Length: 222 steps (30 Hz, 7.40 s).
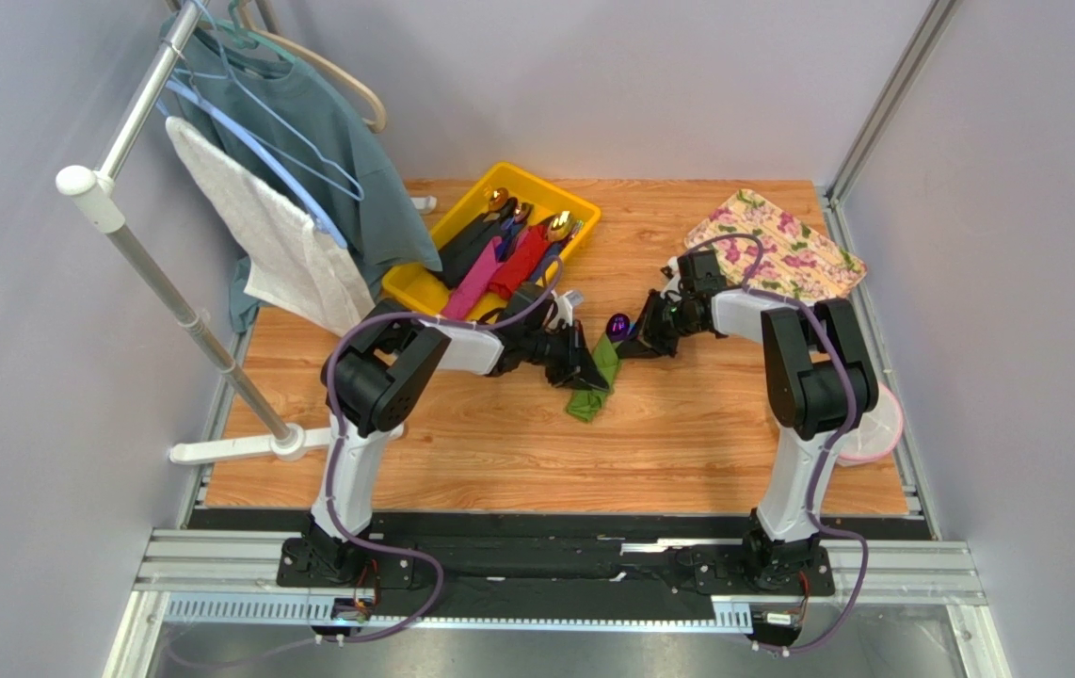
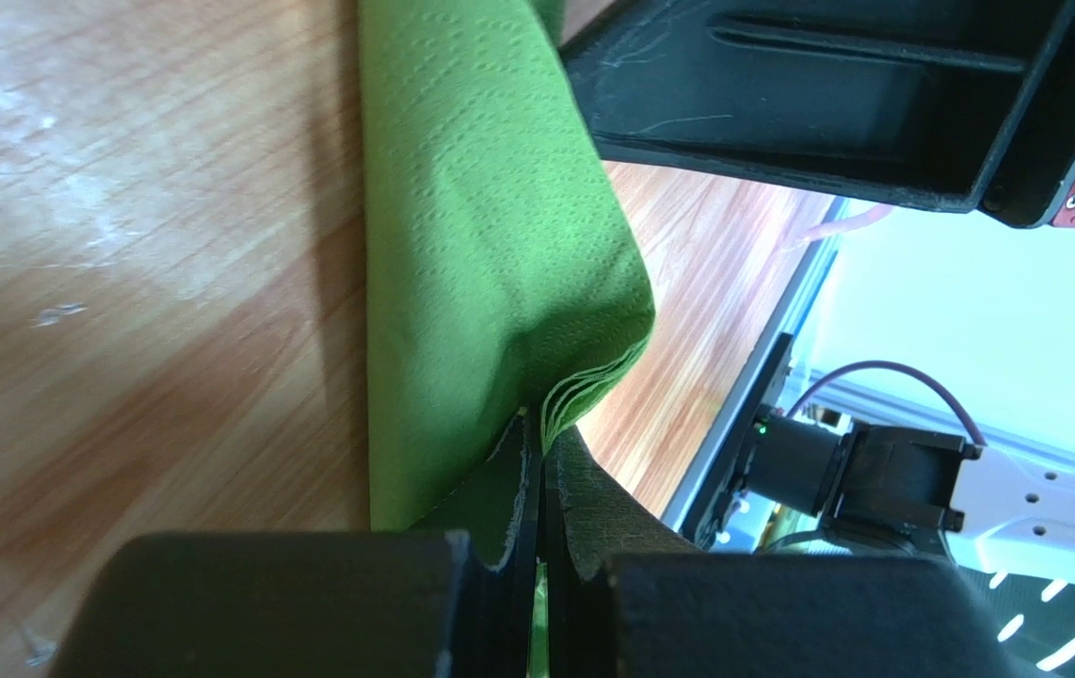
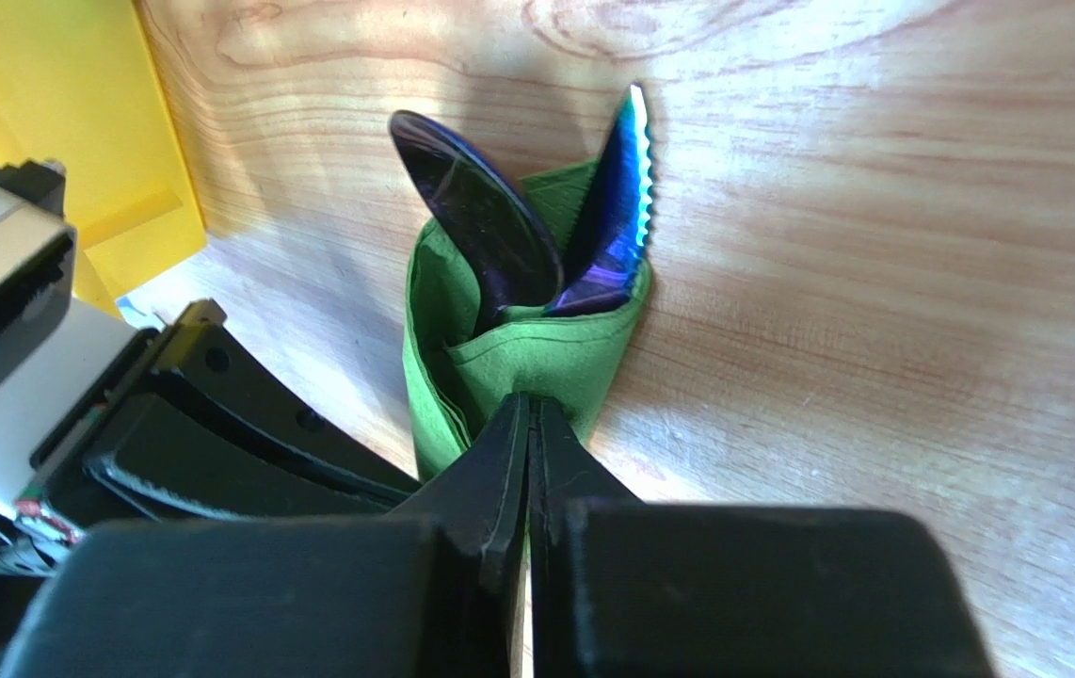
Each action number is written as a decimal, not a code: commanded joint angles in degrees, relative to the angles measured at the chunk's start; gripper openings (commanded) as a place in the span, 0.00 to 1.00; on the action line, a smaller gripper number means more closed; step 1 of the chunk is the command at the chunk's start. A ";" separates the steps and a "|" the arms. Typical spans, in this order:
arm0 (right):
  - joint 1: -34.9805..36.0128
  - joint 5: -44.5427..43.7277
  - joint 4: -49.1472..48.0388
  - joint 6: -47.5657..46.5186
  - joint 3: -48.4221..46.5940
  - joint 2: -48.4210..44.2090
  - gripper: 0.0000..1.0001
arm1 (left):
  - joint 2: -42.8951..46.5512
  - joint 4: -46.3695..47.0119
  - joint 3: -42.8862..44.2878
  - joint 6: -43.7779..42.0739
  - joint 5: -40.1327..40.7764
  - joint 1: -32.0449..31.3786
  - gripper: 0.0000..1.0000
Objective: Place the utensils on the paper napkin and roll it up
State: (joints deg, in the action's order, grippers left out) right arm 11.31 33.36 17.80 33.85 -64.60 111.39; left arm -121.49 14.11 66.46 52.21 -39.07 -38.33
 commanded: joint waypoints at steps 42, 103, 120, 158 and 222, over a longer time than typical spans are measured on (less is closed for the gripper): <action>-2.26 7.58 11.82 -7.66 -7.65 -6.45 0.29 | -5.51 4.96 0.60 -0.26 -4.79 -1.58 0.64; 1.26 5.38 11.99 -12.06 -11.25 1.47 0.09 | -3.75 -0.66 -5.90 -1.49 -5.76 1.32 0.00; 4.42 11.29 -7.06 0.87 1.57 0.22 0.09 | -3.31 3.64 -6.34 -0.44 -6.55 1.32 0.00; 1.70 4.89 2.56 -8.08 -3.25 -8.03 0.46 | -4.46 6.81 -7.83 2.55 -6.11 1.24 0.00; 0.47 8.03 1.80 -7.83 -7.74 -0.65 0.00 | 17.94 -20.85 3.68 -15.45 -0.93 4.40 0.91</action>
State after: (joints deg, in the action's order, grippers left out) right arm 12.25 37.78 22.46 25.28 -72.55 114.98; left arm -111.11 4.60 66.98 44.86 -42.72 -35.42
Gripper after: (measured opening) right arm 0.010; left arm 0.824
